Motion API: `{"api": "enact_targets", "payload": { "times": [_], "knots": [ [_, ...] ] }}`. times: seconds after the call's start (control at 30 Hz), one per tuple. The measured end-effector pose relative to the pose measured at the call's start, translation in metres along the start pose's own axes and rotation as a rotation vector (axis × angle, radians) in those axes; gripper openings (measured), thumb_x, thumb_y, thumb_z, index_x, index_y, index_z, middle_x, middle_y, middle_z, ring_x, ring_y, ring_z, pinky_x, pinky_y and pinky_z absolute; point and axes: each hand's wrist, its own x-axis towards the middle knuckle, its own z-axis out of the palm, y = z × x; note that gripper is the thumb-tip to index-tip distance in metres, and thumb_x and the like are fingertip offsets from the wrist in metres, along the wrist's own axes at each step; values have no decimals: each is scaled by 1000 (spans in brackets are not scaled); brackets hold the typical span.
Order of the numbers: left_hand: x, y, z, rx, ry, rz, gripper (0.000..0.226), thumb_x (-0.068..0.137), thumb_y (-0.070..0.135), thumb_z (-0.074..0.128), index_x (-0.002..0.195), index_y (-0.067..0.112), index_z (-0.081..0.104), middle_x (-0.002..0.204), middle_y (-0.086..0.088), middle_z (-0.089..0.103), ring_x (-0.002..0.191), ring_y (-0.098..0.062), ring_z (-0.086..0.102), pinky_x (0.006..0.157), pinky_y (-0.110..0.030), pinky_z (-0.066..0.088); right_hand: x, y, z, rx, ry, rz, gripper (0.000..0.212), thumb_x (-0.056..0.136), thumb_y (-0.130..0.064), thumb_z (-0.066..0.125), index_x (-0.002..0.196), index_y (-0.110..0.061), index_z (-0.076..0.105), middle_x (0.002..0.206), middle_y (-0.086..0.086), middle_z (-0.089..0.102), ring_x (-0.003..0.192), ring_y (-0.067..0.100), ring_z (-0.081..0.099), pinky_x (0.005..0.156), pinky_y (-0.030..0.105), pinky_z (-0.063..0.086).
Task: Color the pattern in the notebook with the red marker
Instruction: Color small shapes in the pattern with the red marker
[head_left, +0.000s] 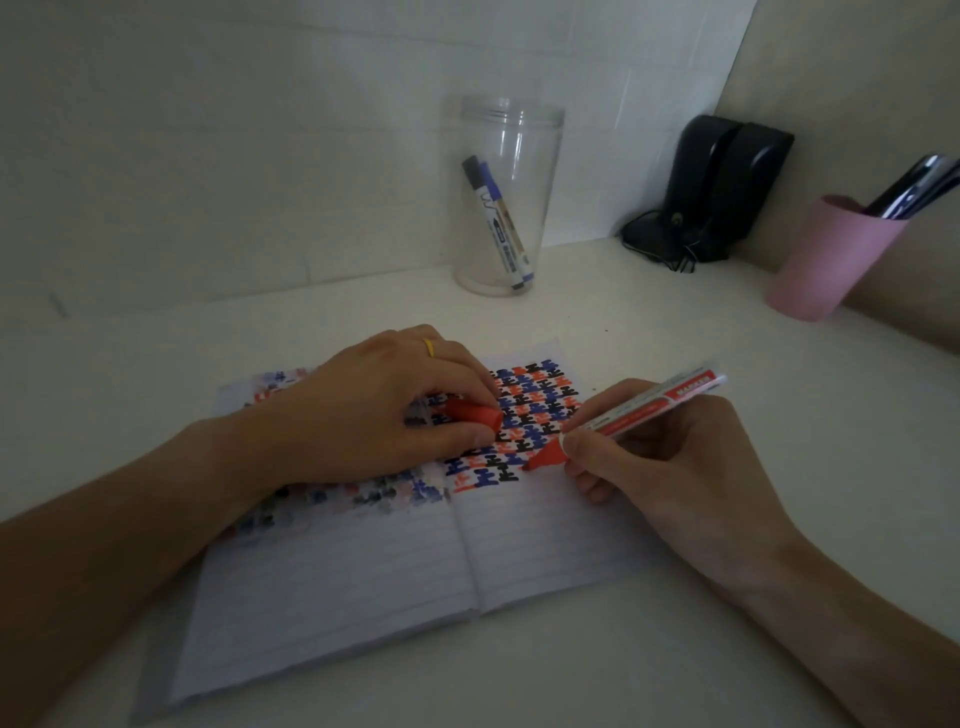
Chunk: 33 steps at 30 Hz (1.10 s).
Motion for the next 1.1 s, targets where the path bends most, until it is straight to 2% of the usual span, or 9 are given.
{"api": "enact_targets", "payload": {
  "times": [0.23, 0.4, 0.53, 0.9, 1.03, 1.1],
  "knots": [
    [0, 0, 0, 1, -2, 0, 37, 90, 59, 58, 115, 35, 71, 120, 24, 67, 111, -3, 59, 92, -34, 52, 0, 0, 0, 7, 13, 6, 10, 78, 3, 73, 76, -7, 76, 62, 13, 73, 52, 18, 68, 55, 28, 57],
    [0, 0, 0, 6, 0, 2, 36, 90, 58, 58, 115, 35, 71, 120, 24, 67, 110, -3, 59, 92, -33, 52, 1, 2, 1, -31, 15, 24, 5, 77, -6, 74, 76, -10, 76, 62, 8, 74, 53, 17, 69, 56, 26, 56],
    [0, 0, 0, 7, -1, 3, 35, 90, 57, 59, 115, 36, 71, 120, 25, 67, 111, -2, 59, 91, -33, 52, 1, 2, -1, 34, 16, 15, 10, 80, 4, 72, 77, -5, 76, 62, 12, 73, 54, 18, 68, 55, 27, 56],
    [-1, 1, 0, 10, 1, 1, 37, 90, 58, 57, 116, 35, 71, 121, 24, 67, 111, -3, 59, 92, -34, 52, 0, -2, 0, 30, -22, -15, 11, 81, 6, 73, 78, -3, 77, 66, 15, 74, 55, 19, 69, 55, 26, 58],
    [-1, 0, 1, 6, 5, 2, 37, 90, 58, 58, 116, 35, 71, 120, 24, 67, 110, -4, 59, 91, -35, 53, -2, -3, 1, -11, -48, -46, 11, 81, 6, 73, 78, -3, 77, 66, 16, 74, 57, 29, 70, 56, 31, 60],
    [0, 0, 1, 6, 8, 4, 35, 90, 57, 60, 115, 35, 71, 119, 24, 67, 110, -4, 59, 92, -35, 53, -1, -1, 2, -40, -27, -40, 11, 79, 3, 74, 76, -7, 77, 65, 13, 74, 56, 24, 69, 58, 34, 60]
  ]
}}
